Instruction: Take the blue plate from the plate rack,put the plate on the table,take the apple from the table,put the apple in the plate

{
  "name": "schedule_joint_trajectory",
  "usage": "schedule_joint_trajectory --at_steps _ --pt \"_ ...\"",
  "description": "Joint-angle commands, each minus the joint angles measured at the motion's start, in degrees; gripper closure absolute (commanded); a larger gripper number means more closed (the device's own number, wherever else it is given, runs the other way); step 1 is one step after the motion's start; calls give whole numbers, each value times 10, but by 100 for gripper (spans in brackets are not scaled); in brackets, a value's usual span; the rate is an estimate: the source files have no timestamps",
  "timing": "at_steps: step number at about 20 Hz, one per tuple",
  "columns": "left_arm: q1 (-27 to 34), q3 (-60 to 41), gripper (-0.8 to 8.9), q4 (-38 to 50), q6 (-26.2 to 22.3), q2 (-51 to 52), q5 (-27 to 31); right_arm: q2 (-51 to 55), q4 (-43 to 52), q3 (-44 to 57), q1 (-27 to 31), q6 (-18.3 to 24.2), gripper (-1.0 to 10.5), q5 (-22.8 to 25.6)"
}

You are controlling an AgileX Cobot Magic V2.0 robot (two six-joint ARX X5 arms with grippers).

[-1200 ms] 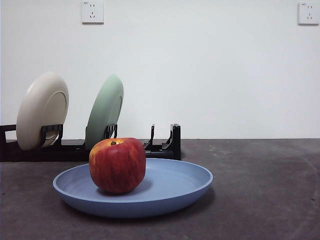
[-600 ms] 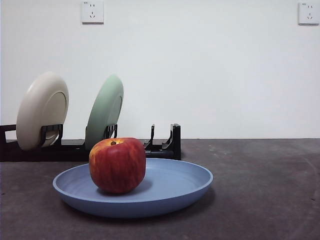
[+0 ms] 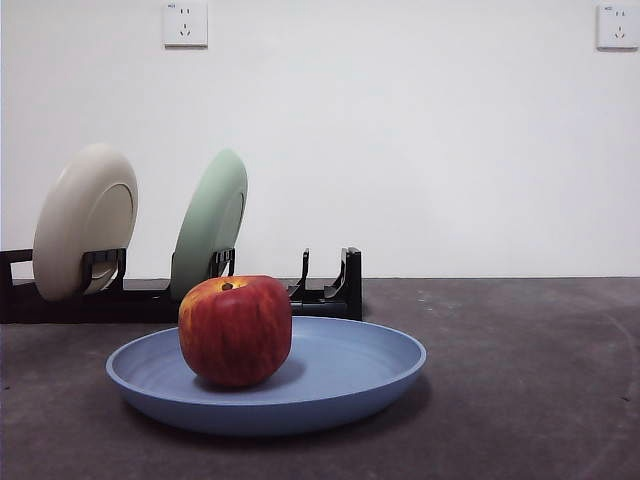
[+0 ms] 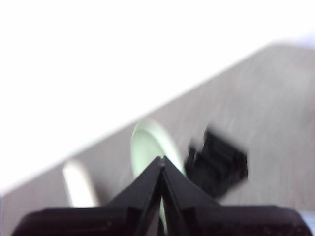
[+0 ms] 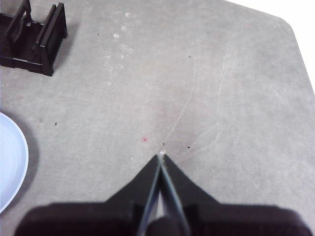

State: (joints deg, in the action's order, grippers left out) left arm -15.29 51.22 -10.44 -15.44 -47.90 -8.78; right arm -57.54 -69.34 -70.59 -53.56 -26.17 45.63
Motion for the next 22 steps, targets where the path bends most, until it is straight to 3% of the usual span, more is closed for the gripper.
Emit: schedule_joint_trajectory --at_steps 1,5,11,13,22 --pt "37 -148 818 132 21 60 -10 0 2 4 0 -7 946 3" --pt "83 -309 818 170 37 166 15 0 3 4 0 -7 946 3" --pt "139 -450 818 169 89 299 40 -1 3 4 0 -7 946 3" --pt "144 -477 818 168 113 327 41 0 3 4 0 -7 946 3" --pt "144 -506 818 88 114 392 41 0 3 4 0 -7 946 3"
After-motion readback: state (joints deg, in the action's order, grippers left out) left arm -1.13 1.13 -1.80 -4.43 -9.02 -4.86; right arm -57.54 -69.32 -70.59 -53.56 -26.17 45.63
